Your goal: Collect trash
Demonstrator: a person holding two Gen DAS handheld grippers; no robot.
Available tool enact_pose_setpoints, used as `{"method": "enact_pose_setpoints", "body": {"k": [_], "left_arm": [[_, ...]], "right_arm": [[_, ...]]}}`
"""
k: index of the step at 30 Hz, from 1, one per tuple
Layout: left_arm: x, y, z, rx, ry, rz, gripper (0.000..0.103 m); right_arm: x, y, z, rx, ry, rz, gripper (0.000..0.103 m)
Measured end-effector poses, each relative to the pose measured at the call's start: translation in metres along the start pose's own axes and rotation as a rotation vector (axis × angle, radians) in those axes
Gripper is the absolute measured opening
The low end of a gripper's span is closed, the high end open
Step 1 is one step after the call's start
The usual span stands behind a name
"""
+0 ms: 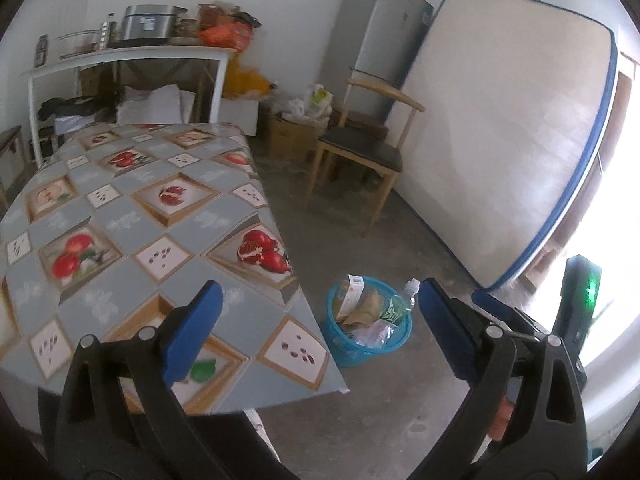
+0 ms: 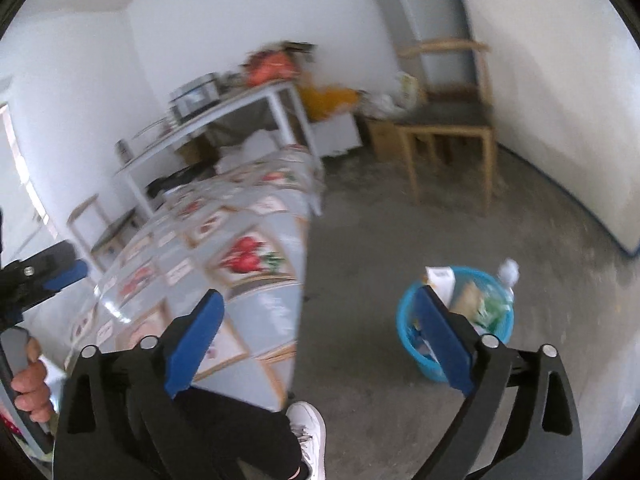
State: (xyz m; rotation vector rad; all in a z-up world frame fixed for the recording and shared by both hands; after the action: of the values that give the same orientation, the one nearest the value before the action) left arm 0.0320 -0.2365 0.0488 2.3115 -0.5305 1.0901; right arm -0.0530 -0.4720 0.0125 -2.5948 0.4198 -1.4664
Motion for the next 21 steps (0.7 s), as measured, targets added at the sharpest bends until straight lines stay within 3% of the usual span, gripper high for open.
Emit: {"method": "enact_pose_setpoints", "body": {"k": [4, 11, 15, 21], "left_arm": [[-0.006, 0.000, -0.017, 0.001, 0.032, -0.032, 0.094], [-0.011, -0.018, -0.037, 0.064, 0.071, -0.044, 0.094], [-0.013, -0.038, -0.049, 0.089, 0.075, -0.103, 0.094], [-0.015, -0.052, -0.071, 0.150, 0.138, -0.087, 0.095]], "right_arm": [[0.004, -0.038, -0.013, -0.010, 0.009, -0.085, 0.096], [0.011, -0.073, -0.017, -0.009, 0.014, -0.053, 0.096], [0.011, -0.088, -0.025, -0.055, 0.030, -0.057, 0.096], [0.009, -0.101, -0.035, -0.150, 0.073, -0.087, 0.096]]}}
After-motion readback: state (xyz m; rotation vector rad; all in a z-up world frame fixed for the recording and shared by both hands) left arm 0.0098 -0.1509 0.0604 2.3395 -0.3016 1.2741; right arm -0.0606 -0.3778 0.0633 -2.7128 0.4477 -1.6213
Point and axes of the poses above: each gripper's, at about its wrist camera, not at the fingertips, and z roughly the way its jaws point, y to its right, x to its top, the point moved 3 cm from there along z, roughly the way its jaws point, and after that the axes turned 1 degree about -x, right-handed, at the moved point
